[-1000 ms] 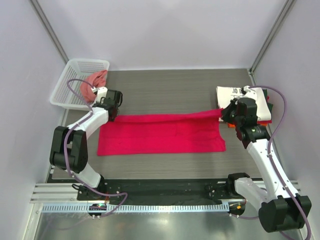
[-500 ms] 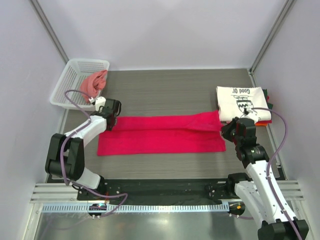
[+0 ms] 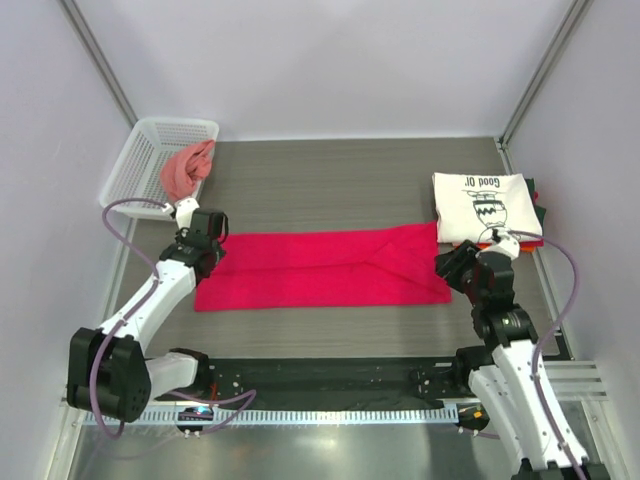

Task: Fold and stack the t-shirts
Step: Fold the tshirt

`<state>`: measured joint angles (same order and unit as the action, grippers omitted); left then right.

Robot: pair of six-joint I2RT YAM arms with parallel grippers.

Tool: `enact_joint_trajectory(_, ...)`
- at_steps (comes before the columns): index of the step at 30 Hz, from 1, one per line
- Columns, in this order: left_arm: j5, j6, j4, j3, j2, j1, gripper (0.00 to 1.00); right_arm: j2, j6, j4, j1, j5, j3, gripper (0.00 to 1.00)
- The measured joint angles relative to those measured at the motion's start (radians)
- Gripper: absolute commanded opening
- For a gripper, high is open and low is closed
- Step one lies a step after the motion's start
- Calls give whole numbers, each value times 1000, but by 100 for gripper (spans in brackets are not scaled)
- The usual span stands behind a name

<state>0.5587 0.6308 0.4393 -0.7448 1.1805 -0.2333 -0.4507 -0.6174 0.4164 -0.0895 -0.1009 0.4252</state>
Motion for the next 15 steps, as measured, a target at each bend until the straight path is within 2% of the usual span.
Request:
enact_joint_trajectory(7,-152,13,11,-117,97,-35,46,-423,68,-77,-1,153,126,56)
enact_joint_trajectory(10,-203,26,16,-198,167,-97,51,-555,84,-119,-12,192,172,58)
enact_joint_trajectory(15,-270,48,6,-372,333,-214,52,-760,93,-201,-50,223,262,59)
